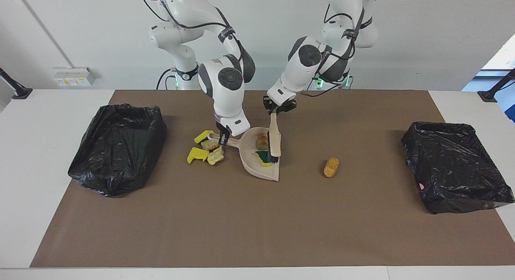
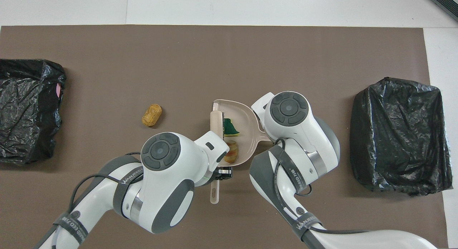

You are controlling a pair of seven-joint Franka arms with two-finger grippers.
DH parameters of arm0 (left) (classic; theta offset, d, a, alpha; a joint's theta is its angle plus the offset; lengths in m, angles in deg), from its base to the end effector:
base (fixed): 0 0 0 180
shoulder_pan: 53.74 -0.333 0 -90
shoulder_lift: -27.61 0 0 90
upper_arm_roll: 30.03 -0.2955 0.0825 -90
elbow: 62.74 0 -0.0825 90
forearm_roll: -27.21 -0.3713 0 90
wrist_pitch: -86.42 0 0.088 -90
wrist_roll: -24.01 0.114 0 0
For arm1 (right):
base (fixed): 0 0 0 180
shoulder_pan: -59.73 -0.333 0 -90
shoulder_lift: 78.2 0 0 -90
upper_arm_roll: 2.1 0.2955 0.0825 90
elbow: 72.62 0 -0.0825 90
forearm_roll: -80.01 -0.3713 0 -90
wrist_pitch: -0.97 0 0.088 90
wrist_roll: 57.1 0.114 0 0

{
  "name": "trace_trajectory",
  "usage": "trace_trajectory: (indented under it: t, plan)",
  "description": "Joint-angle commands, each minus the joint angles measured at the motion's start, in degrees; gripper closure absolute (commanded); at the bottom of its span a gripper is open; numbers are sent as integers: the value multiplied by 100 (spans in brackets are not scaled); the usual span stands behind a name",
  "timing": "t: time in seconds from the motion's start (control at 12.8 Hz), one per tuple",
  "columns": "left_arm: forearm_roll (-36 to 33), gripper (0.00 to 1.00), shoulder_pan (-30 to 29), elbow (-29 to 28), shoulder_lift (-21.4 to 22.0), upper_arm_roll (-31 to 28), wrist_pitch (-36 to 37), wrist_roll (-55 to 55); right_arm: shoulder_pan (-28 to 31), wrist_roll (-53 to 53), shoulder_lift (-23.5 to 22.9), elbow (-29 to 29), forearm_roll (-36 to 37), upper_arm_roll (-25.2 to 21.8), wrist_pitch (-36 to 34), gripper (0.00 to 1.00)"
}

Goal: Sweep and dump trash in bin
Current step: 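Sweep the remaining brown piece into the dustpan with the left gripper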

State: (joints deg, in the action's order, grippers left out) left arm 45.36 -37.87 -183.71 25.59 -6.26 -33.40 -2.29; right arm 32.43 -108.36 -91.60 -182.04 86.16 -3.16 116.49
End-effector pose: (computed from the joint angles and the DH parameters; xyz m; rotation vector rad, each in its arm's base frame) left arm 0.3993 -0.3521 0.3779 2.9158 -0.0978 -0.2927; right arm 0.5218 0.2498 0.3455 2.3392 1.9810 -0.2236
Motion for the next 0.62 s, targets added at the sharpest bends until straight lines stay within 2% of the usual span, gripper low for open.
trace_trajectory:
  t: [0.0,0.16,0.31,0.55]
  plan:
    - [-643,100,-215,293,8,-117,668,-103,24,-24,30,-79,115,36,155,100]
    - [-1100,100,-356,312,26,-310,863,-103,24,-24,30,-79,115,27,155,100]
    - [-1724,100,-348,355,70,-748,995,-103,24,-24,30,-79,115,27,155,100]
    - [-1945,100,-391,321,61,-1250,969,-68,24,-24,30,-79,115,36,164,100]
